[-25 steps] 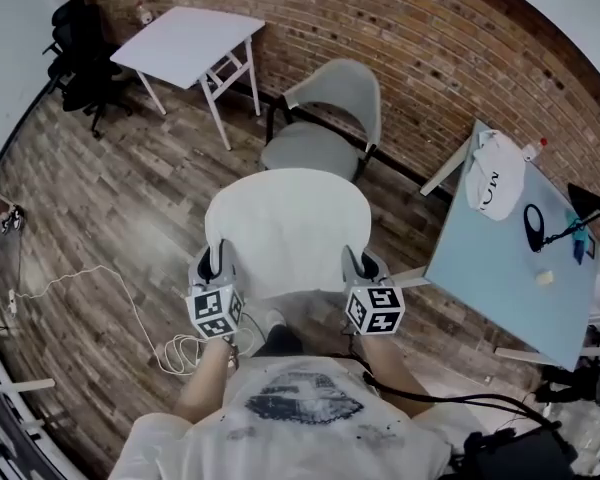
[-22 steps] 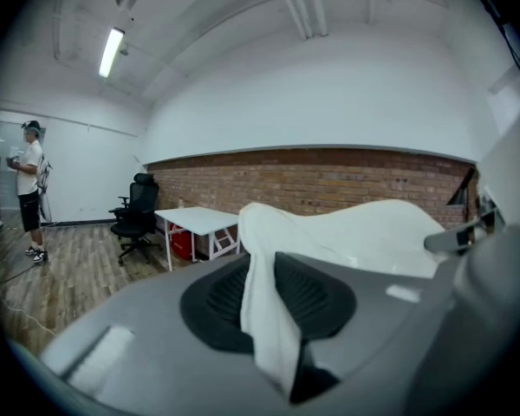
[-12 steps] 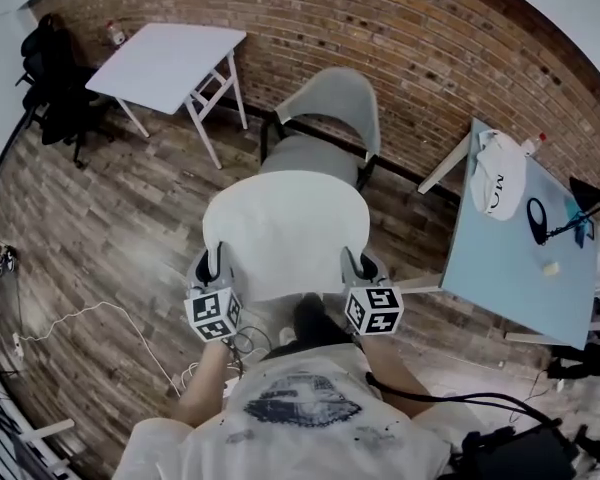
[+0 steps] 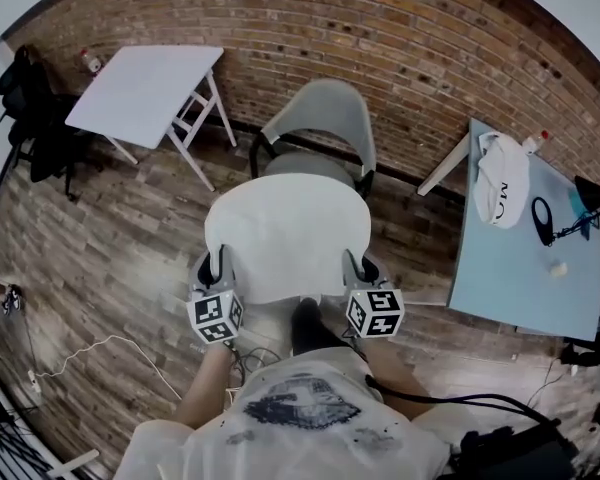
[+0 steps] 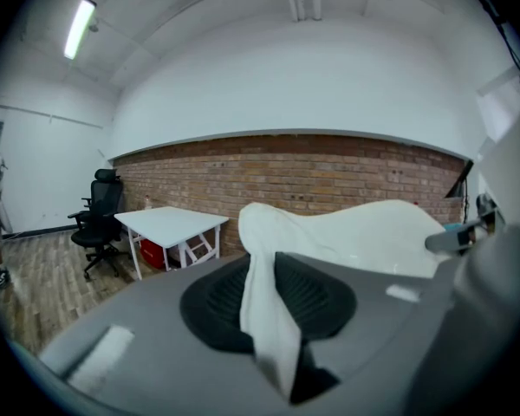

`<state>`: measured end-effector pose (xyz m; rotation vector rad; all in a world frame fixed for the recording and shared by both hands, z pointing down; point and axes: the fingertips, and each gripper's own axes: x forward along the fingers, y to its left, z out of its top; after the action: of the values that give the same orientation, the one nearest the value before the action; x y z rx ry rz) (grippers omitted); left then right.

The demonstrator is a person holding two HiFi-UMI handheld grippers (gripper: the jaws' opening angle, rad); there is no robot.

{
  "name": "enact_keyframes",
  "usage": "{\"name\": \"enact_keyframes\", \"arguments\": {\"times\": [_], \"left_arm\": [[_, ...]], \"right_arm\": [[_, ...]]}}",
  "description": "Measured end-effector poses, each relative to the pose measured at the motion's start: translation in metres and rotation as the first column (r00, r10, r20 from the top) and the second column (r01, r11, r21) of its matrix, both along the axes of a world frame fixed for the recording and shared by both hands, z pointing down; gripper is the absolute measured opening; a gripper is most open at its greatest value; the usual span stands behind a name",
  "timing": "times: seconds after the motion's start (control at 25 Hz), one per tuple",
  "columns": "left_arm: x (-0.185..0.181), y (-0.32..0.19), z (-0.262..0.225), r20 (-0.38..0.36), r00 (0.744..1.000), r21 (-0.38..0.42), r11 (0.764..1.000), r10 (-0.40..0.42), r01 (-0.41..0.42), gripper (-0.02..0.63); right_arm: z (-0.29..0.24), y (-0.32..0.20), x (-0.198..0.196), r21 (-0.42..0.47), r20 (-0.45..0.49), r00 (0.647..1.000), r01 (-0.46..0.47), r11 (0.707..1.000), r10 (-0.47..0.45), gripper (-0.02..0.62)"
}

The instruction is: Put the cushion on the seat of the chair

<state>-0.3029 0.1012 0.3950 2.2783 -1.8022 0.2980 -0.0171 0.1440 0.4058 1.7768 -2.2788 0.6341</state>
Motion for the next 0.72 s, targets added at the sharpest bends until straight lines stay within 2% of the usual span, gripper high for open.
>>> {"name": "enact_keyframes", "arguments": {"times": [0.44, 0.72], "left_arm": [[0.062, -0.144, 0.009, 0.027, 0.995, -0.037, 0.995, 0.094, -0.093, 0.066], [0.092, -0.203, 0.012, 0.042, 0.986, -0.062, 0.985, 0.163, -0.16, 0.066]], "right_arm": [[0.014, -0.113, 0.053, -0.04, 0.029, 0.996, -0.087, 0.995, 0.088, 0.046], [0.018, -0.152, 0.079, -0.065, 0.042, 0.989, -0.142, 0.988, 0.145, 0.046]]}}
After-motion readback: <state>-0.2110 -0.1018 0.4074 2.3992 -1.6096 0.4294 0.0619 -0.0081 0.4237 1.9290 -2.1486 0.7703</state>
